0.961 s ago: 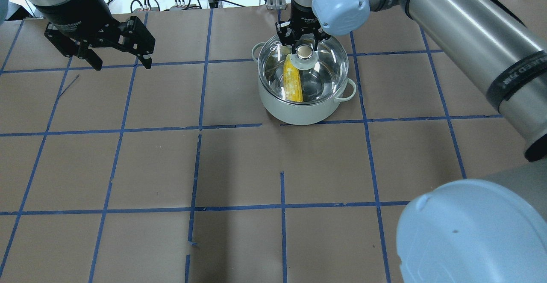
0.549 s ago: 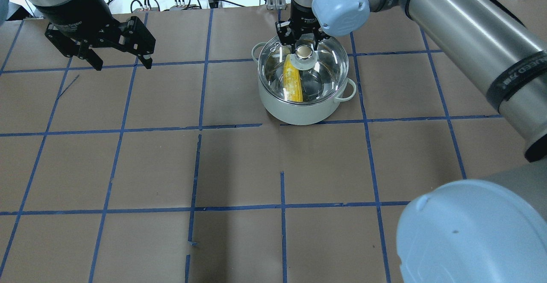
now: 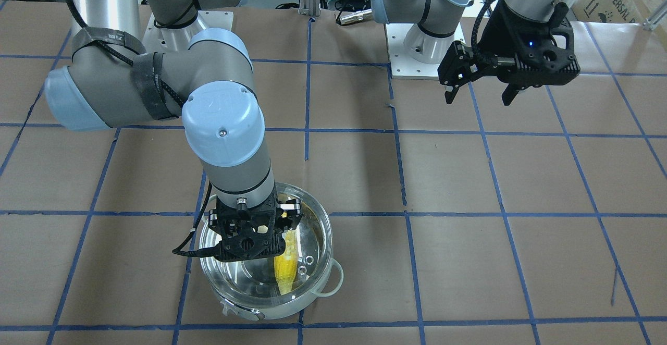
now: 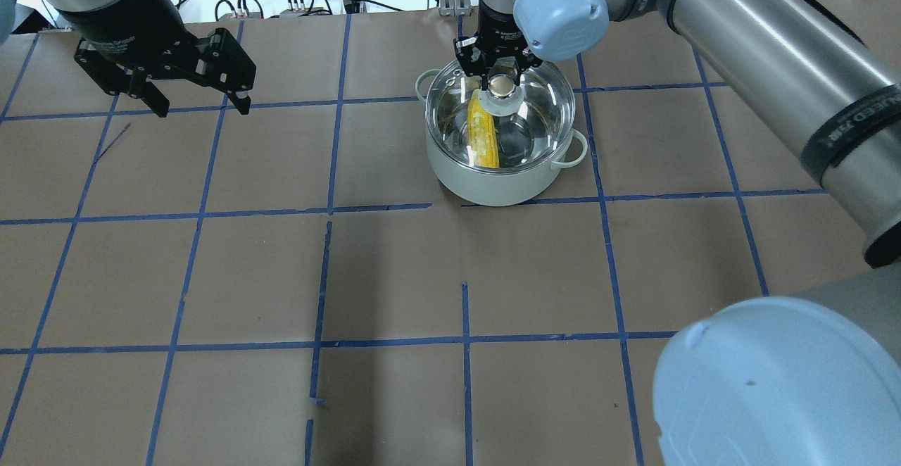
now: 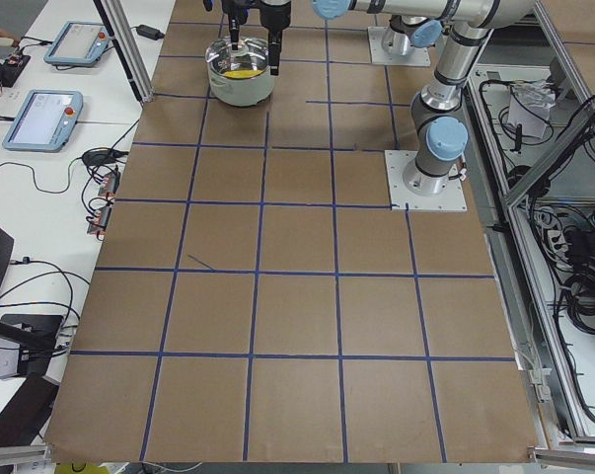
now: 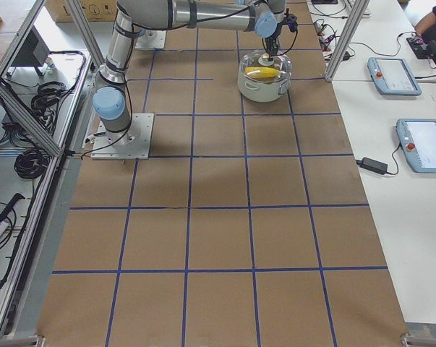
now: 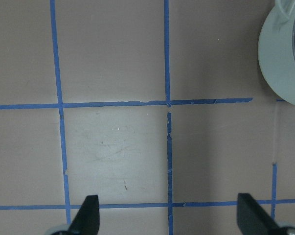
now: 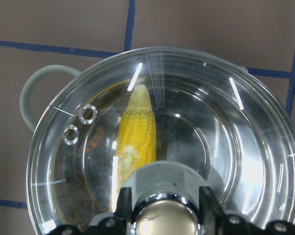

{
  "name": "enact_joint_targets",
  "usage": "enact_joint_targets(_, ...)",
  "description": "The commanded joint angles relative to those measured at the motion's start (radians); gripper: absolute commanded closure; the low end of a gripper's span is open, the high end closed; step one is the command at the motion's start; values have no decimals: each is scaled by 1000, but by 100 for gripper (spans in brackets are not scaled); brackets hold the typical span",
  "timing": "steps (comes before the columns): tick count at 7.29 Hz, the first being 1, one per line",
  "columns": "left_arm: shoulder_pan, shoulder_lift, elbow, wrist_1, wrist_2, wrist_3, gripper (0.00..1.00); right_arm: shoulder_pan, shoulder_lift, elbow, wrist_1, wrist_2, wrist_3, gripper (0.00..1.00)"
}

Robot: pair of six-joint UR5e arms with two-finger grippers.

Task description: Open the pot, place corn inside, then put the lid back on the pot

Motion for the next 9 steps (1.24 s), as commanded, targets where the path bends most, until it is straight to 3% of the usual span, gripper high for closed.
enact_joint_targets(1,0,0,-2,1,0,0,0,1,-1,0,6,0,0,53)
enact_joint_targets(9,-2,1,-3,1,0,0,0,-2,2,-11,7,17,-4,56)
